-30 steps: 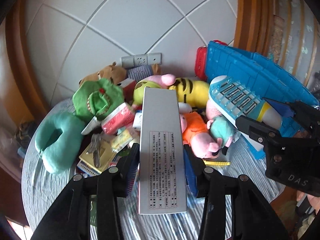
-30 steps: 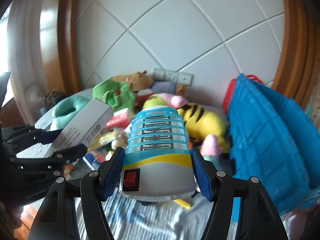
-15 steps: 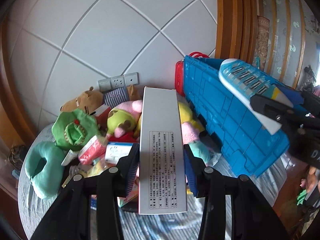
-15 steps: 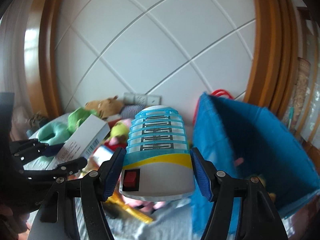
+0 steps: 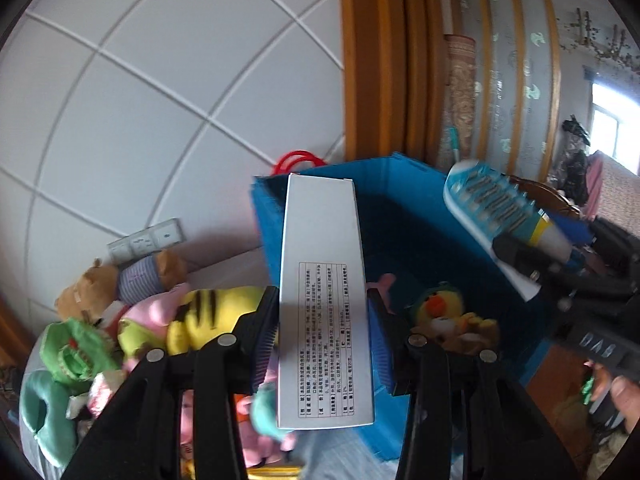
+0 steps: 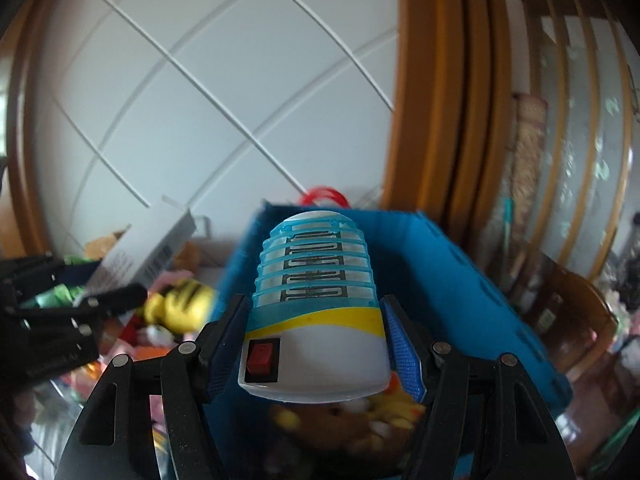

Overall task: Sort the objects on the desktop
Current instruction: 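Lift the white box and bug zapper and carry both over the crate, then open both grippers to drop the white box and bug zapper into the crate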

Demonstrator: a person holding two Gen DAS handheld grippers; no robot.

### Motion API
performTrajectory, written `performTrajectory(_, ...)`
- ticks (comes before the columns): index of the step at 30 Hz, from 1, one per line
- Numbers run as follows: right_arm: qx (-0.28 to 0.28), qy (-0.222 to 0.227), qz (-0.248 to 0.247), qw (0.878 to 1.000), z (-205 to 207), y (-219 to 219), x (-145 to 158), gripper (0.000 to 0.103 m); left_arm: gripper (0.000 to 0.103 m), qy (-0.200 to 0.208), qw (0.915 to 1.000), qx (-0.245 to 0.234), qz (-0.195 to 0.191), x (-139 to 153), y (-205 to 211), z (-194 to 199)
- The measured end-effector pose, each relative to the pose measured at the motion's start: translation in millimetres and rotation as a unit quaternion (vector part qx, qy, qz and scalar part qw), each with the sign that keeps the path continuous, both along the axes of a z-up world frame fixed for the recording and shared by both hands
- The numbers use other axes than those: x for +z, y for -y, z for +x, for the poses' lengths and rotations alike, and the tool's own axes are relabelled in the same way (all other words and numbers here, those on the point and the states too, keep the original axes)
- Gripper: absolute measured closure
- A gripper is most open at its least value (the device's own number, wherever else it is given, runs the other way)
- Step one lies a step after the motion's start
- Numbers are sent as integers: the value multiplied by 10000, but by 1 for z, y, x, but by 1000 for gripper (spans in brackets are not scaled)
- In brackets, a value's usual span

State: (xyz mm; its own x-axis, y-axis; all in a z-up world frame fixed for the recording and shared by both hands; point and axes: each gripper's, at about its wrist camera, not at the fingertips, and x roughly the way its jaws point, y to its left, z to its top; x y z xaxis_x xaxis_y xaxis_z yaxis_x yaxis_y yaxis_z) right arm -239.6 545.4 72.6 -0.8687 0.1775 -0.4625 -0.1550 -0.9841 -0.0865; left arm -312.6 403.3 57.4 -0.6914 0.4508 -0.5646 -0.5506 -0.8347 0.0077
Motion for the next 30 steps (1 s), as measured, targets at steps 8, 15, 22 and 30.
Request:
performTrajectory(8,-253,749,-133,9968,-23,-71,-44,37,61,740,9957,-383,-409,-27,-91,-19)
performTrajectory(15,-311,1148,-213,9927,-36,-107,-72,37,61,1070,9898,-452,-822,-45,-129,-22)
performTrajectory(22,-306,1229,-233,9917,-40,-115,-79,37,61,1133,9888,-370,-894,-53,-132,-28)
performTrajectory(30,-392,1212,-223,9916,-44,-119,-77,28,43,1100,9889,-281,-953,-53,-130,-32)
